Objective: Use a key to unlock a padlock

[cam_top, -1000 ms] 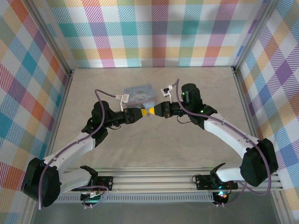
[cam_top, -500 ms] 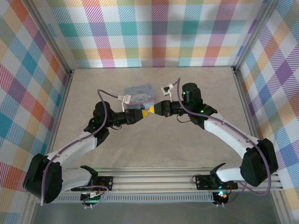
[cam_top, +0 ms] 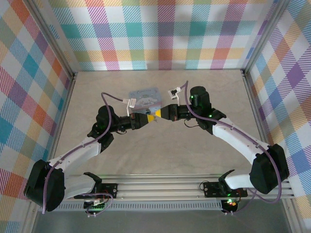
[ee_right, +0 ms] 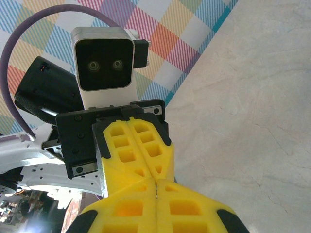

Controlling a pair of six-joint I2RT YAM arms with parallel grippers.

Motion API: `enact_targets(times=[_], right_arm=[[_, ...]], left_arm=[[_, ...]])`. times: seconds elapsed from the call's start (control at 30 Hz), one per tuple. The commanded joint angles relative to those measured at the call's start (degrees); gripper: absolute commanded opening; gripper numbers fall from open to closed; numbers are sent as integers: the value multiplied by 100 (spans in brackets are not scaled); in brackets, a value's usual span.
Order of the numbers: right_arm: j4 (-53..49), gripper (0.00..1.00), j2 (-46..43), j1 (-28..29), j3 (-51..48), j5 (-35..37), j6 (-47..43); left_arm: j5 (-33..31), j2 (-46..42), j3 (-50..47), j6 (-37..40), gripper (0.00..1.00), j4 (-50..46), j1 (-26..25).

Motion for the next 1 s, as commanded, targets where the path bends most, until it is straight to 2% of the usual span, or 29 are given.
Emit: enact_targets(times=[0.0,0.13,0.23,0.33,0.43,0.5,0.7,0.87,0.97], right_arm=[[329,0,-20,-9,-37,-205,47],[275,2,-26,-10,-37,-166,9],[128,17,-63,-10,-21,-40,-39],[4,24,-81,-8,21,-5,-96],[-207,45,-92,-10,84,138,-159],[-401,52,-107,-35,119,366,-189],[-1644,56,252,-240,701,1452,-405],[-2378,58,1187,-392,1509,2072,-526],[-2764,60,1914,-429,2206,2332,-709]], left_arm=[[22,-95,-75,148,0,58,-6],[-91,-237,-44,375,0,-275,-10],[-212,-332,24,623,0,-717,1],[-229,-355,35,671,0,-782,16],[-323,-355,70,772,0,-1012,42],[-455,-404,124,922,0,-1343,88],[-1032,-633,477,1656,0,-2956,516],[-1542,-592,915,2284,0,-4198,1138],[-2134,-378,1252,2723,0,-4864,1403]])
